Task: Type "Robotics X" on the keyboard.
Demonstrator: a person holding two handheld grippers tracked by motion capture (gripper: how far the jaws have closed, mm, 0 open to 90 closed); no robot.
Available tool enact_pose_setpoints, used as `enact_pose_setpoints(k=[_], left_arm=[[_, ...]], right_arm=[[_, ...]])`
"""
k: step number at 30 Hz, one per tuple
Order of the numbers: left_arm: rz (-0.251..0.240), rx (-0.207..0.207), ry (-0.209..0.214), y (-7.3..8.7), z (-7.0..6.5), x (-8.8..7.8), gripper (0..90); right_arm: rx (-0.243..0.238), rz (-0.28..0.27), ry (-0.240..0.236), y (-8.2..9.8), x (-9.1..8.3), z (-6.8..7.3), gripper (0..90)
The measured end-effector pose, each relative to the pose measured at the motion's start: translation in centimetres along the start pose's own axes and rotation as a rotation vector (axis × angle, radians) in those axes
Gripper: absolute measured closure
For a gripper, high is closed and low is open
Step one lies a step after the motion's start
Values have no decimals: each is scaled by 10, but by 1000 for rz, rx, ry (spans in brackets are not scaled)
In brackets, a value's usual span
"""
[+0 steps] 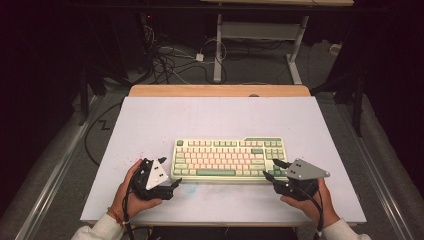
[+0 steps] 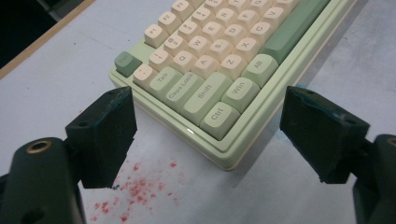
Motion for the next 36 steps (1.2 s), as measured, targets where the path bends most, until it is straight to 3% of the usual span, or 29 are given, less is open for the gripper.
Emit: enact_pose_setpoints(k=[8, 13, 22, 36], left_arm=[[6, 3, 7, 0, -2, 1, 177], [10, 1, 11, 1, -2, 3, 177], [26, 4, 30, 3, -3, 5, 177], [35, 11, 43, 4, -4, 7, 177]], right_arm=[[-4, 64, -49, -11, 19, 1, 791], [-3, 83, -72, -21, 33, 2, 892], [-17, 127, -95, -34, 70, 13, 900], [-18, 179, -82, -42, 111, 19, 900]])
Point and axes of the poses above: each handheld gripper's, and its own axes: x roughly forward along the jaws, y roughly out of its underside, z roughly to its left, the point moved 4 cm from there along x, roughly forward along the jaws, and after that the axes turned 7 degrees about x, right-handed, at the moved point
